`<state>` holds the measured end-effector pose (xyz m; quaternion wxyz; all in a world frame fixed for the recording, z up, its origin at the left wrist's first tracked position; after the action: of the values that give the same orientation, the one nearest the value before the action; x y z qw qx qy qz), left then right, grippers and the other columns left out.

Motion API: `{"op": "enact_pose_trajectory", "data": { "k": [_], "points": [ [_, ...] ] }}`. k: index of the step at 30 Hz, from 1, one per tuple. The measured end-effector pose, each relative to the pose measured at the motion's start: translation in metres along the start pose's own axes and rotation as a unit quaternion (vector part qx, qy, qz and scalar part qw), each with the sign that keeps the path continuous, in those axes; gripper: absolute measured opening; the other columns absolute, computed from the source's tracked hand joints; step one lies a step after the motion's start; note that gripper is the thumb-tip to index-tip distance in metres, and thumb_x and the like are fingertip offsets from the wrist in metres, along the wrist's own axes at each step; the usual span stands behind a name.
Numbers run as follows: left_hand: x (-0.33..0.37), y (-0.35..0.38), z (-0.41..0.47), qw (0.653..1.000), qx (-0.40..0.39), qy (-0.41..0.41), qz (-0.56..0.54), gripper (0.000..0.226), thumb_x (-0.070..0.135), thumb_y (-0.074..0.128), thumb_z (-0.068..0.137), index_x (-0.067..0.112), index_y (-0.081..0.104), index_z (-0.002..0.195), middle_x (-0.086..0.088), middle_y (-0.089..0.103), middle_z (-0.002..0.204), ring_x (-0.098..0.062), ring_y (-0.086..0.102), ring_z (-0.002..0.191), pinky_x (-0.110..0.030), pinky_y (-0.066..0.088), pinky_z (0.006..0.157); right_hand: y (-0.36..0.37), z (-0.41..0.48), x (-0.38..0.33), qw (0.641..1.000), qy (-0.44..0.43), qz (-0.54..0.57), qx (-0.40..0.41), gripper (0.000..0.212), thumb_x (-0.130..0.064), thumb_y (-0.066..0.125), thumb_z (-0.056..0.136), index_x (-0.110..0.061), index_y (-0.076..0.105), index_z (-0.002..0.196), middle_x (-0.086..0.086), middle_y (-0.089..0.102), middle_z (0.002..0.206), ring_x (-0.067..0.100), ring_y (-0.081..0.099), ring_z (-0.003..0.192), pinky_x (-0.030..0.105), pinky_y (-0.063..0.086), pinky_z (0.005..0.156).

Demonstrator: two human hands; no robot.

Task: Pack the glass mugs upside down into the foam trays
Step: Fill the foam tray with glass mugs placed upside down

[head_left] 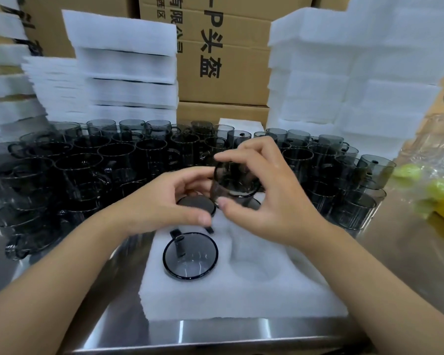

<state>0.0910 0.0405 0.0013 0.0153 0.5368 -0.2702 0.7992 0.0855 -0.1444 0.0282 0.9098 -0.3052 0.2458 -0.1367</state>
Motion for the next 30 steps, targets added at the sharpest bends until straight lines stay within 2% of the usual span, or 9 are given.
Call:
{"op": "enact_pose_trajectory", "data": {
  "k": [2, 4, 7, 9, 12, 17, 26, 28, 30],
  "points": [
    [-0.001, 0.0, 0.0, 0.997, -0.045, -0.018, 0.067, 0.095, 0.073, 0.08, 0.038, 0.054, 0.047, 0.125, 0.019, 0.059, 0.127, 0.003, 0.05, 0.122, -0.017, 0.039, 0.101, -0.008, -0.002, 0.002, 0.994, 0.059, 0.089, 0.011, 0.046, -0.031, 0.061, 0.069, -0.026, 0.058, 0.116, -0.002, 0.047, 0.104, 0.002, 0.048, 0.097, 0.011, 0.036, 0.085],
    [0.001, 0.002, -0.001, 0.991, -0.061, -0.017, 0.121, 0.083, 0.065, 0.082, 0.043, 0.072, 0.042, 0.116, 0.036, 0.053, 0.123, 0.013, 0.045, 0.121, -0.012, 0.036, 0.1, -0.014, -0.005, 0.004, 0.98, 0.093, 0.176, 0.01, 0.046, -0.035, 0.055, 0.066, -0.031, 0.058, 0.112, 0.0, 0.049, 0.098, 0.005, 0.05, 0.092, 0.014, 0.038, 0.081],
    [0.002, 0.002, 0.0, 0.984, -0.07, -0.014, 0.165, 0.077, 0.059, 0.079, 0.052, 0.063, 0.045, 0.121, 0.039, 0.051, 0.121, 0.011, 0.043, 0.121, -0.021, 0.034, 0.101, -0.02, -0.015, 0.005, 0.963, 0.097, 0.25, -0.032, 0.044, -0.037, 0.056, 0.065, -0.035, 0.066, 0.107, 0.002, 0.049, 0.095, 0.008, 0.052, 0.087, 0.014, 0.041, 0.078],
    [0.004, 0.003, 0.001, 0.979, -0.082, -0.015, 0.184, 0.073, 0.061, 0.076, 0.054, 0.059, 0.05, 0.121, 0.039, 0.048, 0.12, 0.012, 0.04, 0.121, -0.019, 0.031, 0.101, -0.023, -0.026, 0.004, 0.956, 0.094, 0.268, -0.07, 0.046, -0.035, 0.058, 0.065, -0.034, 0.067, 0.11, -0.002, 0.05, 0.097, 0.007, 0.054, 0.09, 0.015, 0.043, 0.08],
    [0.006, 0.003, 0.002, 0.976, -0.099, -0.022, 0.195, 0.068, 0.061, 0.074, 0.055, 0.057, 0.053, 0.119, 0.037, 0.046, 0.123, 0.01, 0.036, 0.124, -0.018, 0.027, 0.104, -0.022, -0.041, -0.002, 0.957, 0.103, 0.238, -0.128, 0.051, -0.033, 0.064, 0.066, -0.034, 0.065, 0.117, -0.008, 0.049, 0.1, 0.009, 0.052, 0.094, 0.018, 0.041, 0.085],
    [0.006, 0.003, 0.002, 0.974, -0.097, -0.018, 0.202, 0.071, 0.061, 0.073, 0.055, 0.047, 0.055, 0.122, 0.034, 0.047, 0.126, 0.007, 0.036, 0.126, -0.021, 0.027, 0.106, -0.016, -0.041, -0.011, 0.963, 0.112, 0.185, -0.162, 0.05, -0.023, 0.075, 0.069, -0.03, 0.064, 0.118, -0.012, 0.047, 0.104, 0.007, 0.05, 0.105, 0.016, 0.034, 0.094],
    [0.005, 0.004, 0.001, 0.976, -0.085, -0.02, 0.2, 0.071, 0.06, 0.074, 0.054, 0.044, 0.058, 0.121, 0.033, 0.048, 0.127, 0.005, 0.037, 0.128, -0.029, 0.027, 0.111, -0.015, -0.043, -0.017, 0.961, 0.085, 0.149, -0.219, 0.048, -0.012, 0.071, 0.065, -0.032, 0.061, 0.108, -0.019, 0.042, 0.102, 0.01, 0.046, 0.102, 0.013, 0.033, 0.09],
    [0.005, 0.004, 0.001, 0.976, -0.082, -0.019, 0.199, 0.071, 0.06, 0.074, 0.054, 0.044, 0.059, 0.121, 0.034, 0.048, 0.126, 0.006, 0.037, 0.127, -0.027, 0.027, 0.111, -0.015, -0.044, -0.017, 0.959, 0.092, 0.146, -0.226, 0.045, -0.015, 0.07, 0.064, -0.033, 0.06, 0.104, -0.022, 0.042, 0.102, 0.008, 0.046, 0.103, 0.012, 0.033, 0.088],
    [0.005, 0.003, 0.001, 0.976, -0.081, -0.018, 0.2, 0.07, 0.061, 0.074, 0.054, 0.045, 0.058, 0.12, 0.035, 0.048, 0.126, 0.007, 0.037, 0.127, -0.027, 0.028, 0.111, -0.012, -0.044, -0.016, 0.961, 0.101, 0.137, -0.219, 0.036, -0.029, 0.071, 0.066, -0.034, 0.061, 0.1, -0.018, 0.045, 0.101, 0.011, 0.048, 0.103, 0.016, 0.037, 0.087]
  ]
}}
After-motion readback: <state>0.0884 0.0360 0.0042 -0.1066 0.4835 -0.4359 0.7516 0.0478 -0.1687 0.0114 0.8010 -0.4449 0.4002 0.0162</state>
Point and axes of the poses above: each hand's wrist, its own z-axis towards the middle knuckle, its own y-axis out of the palm, x = y × z, the point moved 2 cm from there along z, towards the middle knuckle
